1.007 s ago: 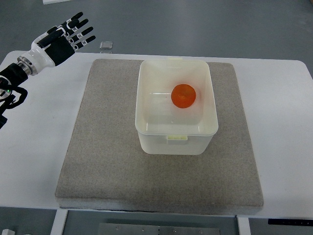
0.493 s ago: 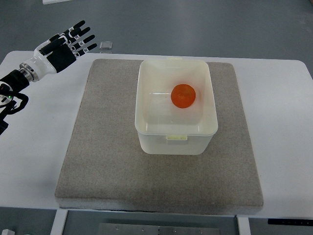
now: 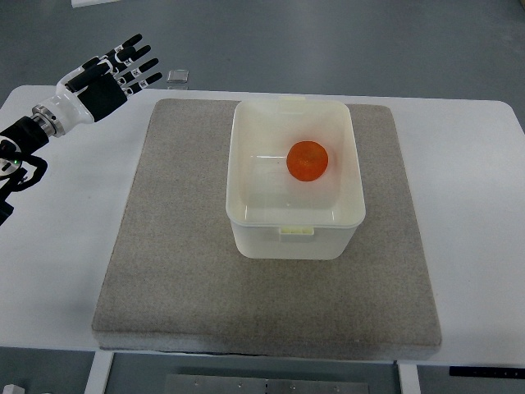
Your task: Put orange in box with left hand
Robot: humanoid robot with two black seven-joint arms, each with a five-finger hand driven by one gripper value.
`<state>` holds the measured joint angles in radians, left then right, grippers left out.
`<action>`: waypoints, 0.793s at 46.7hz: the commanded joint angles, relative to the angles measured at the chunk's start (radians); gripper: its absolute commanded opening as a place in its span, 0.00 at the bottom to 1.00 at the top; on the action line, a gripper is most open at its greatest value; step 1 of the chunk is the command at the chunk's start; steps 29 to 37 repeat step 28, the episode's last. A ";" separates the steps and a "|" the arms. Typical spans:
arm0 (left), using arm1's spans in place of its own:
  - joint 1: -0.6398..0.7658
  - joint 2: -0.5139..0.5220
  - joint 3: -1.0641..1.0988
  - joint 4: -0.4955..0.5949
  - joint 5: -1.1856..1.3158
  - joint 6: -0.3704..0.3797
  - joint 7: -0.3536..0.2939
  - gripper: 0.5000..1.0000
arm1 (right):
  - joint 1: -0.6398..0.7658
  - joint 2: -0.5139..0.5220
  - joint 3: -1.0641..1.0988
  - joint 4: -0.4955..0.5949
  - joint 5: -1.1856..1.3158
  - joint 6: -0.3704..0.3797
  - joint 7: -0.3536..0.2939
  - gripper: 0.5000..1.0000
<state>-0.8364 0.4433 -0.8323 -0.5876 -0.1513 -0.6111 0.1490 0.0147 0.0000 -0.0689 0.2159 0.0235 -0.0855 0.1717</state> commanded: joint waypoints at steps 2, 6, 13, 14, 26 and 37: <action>-0.003 0.000 -0.001 -0.001 0.001 0.000 0.004 0.98 | -0.001 0.000 0.000 -0.001 0.000 0.000 0.000 0.86; -0.006 0.000 -0.001 -0.002 0.001 0.000 0.004 0.98 | 0.001 0.000 0.001 -0.001 0.000 0.000 0.000 0.86; -0.003 0.000 -0.001 -0.001 0.001 0.000 0.004 0.98 | 0.002 0.000 0.006 -0.003 0.001 0.000 0.000 0.86; -0.003 0.000 0.001 -0.001 0.001 0.000 0.004 0.98 | 0.002 0.000 0.006 -0.003 0.001 0.000 0.000 0.86; -0.006 0.000 -0.001 0.000 0.001 0.000 0.004 0.98 | 0.002 0.000 0.003 0.005 -0.002 -0.002 0.000 0.86; -0.007 -0.001 0.001 0.000 0.001 0.000 0.004 0.98 | 0.002 0.000 0.001 0.005 -0.007 0.000 0.000 0.86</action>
